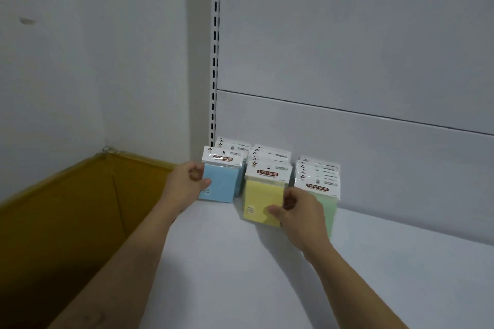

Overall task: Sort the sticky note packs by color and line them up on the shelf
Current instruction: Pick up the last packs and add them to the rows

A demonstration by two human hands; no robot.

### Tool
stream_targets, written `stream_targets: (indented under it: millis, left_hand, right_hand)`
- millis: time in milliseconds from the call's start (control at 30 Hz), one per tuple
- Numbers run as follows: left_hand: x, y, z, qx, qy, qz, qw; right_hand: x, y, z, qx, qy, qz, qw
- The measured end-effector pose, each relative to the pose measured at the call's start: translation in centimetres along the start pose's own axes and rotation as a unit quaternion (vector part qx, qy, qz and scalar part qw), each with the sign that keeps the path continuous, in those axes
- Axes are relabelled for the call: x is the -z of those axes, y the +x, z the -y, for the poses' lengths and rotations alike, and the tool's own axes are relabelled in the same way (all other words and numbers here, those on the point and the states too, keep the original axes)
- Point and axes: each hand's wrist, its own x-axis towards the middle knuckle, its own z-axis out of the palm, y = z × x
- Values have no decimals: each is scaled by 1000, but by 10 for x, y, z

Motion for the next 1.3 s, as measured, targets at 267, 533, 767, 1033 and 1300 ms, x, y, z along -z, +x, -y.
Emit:
stream_targets:
  millis: [267,533,767,1033,1300]
  left_hand:
    - [-28,13,11,-33,64,-58,996]
    - [-37,19,22,-47,99,-77,991]
    - [-35,19,22,-61,141,-54,987]
    - [-25,4,13,-109,289,-65,949]
    - [-27,-21,-15,-240,313,-58,917]
  right_hand:
    - [-24,0,-3,29,-135,-70,988]
    - [-30,2,1,58,-288,-88,952]
    - [-35,3,-3,75,-366,-81,924]
    - [-34,3,-2,77,-369,-70,923]
    - [13,-16,1,158,-381,-143,900]
